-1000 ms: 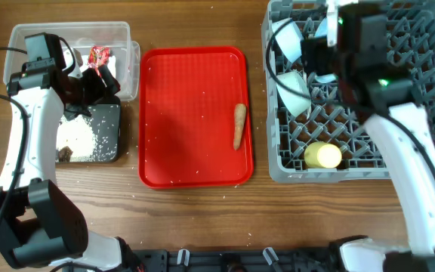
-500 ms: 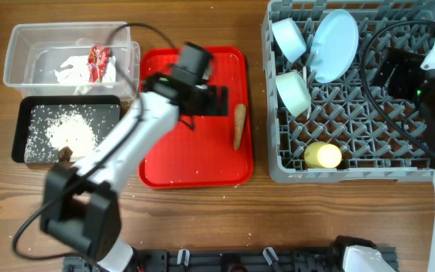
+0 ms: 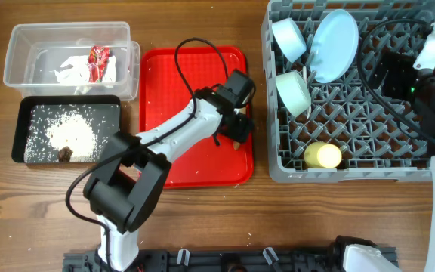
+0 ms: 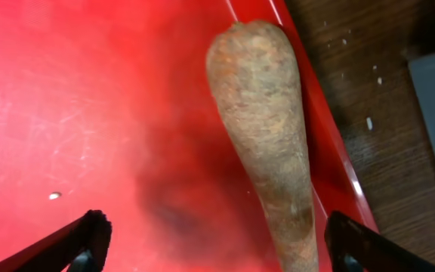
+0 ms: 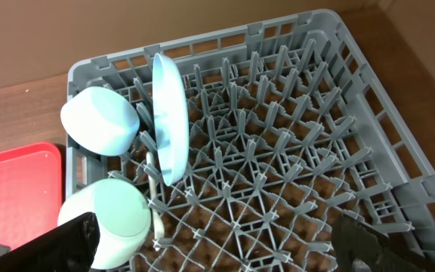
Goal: Sort waste into correct bins and load items into the dishwasher rack
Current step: 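Grasp the carrot with left gripper and drop it on the black tray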
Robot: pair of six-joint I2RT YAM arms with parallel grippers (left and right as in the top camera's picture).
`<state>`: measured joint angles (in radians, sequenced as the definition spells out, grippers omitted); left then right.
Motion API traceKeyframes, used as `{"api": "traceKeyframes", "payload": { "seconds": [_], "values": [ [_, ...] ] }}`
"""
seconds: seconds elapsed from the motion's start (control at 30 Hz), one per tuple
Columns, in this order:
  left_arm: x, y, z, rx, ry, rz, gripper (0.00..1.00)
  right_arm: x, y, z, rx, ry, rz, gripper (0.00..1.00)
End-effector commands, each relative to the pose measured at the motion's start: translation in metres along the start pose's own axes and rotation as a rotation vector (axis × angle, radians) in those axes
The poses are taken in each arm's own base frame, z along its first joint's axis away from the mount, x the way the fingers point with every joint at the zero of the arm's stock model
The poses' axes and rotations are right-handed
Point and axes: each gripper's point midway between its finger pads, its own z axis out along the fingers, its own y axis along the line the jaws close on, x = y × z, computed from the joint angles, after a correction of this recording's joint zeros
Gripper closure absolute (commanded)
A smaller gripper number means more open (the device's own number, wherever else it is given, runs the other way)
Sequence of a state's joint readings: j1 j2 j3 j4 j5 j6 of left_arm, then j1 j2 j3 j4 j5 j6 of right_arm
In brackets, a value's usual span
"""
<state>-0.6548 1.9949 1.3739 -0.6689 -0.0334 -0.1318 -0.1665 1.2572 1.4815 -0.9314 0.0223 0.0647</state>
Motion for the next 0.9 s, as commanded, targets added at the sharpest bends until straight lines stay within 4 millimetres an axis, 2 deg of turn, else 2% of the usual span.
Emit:
{"api": "traceKeyframes", "payload": {
  "seconds": [0.0,0.1,0.17,0.2,0.37,0.5,0.67,0.7,0.73,0.77,0.8,0.87],
  "values": [
    [0.006,-0.004,0.016,0.023,0.038,0.023,0.11,0.0,0.002,0.002,-0.015,0.006,0.018,0.0],
    [0.01,-0.003,0.024,0.017,0.056,0.023,0.12,0.0,0.002,0.002,-0.015,0.007,0.018,0.0],
    [0.008,0.002,0.024,-0.006,0.047,0.017,0.22,0.0,0.002,0.002,-0.015,0.007,0.018,0.0],
    [0.006,0.007,0.024,-0.039,0.039,0.018,0.36,0.0,0.002,0.002,-0.015,0.007,0.018,0.0],
    [-0.016,0.007,0.024,-0.048,-0.053,0.014,0.57,0.0,0.002,0.002,-0.014,0.007,0.014,0.0],
    [-0.016,0.01,0.023,-0.066,-0.056,0.014,0.76,0.0,0.001,0.002,-0.01,0.004,0.014,0.0],
    [-0.013,0.013,0.023,-0.08,-0.041,0.015,0.82,-0.001,0.001,0.002,-0.01,0.002,0.014,0.0],
    [-0.012,0.018,0.023,-0.108,-0.039,0.015,0.89,-0.001,0.0,0.002,-0.005,0.001,0.014,0.0],
    [-0.011,0.023,0.02,-0.134,-0.037,0.016,0.92,-0.001,-0.002,0.002,0.007,0.0,0.015,0.0],
    [-0.01,0.027,0.016,-0.156,-0.033,0.016,0.91,-0.001,-0.002,0.002,0.008,0.001,0.014,0.0],
    [-0.01,0.031,0.006,-0.179,-0.039,0.016,0.84,-0.001,-0.002,0.002,0.008,0.002,0.015,0.0],
    [-0.016,0.037,-0.014,-0.212,-0.073,0.011,0.81,0.0,-0.002,0.002,0.007,0.003,0.016,0.0]
  ]
}}
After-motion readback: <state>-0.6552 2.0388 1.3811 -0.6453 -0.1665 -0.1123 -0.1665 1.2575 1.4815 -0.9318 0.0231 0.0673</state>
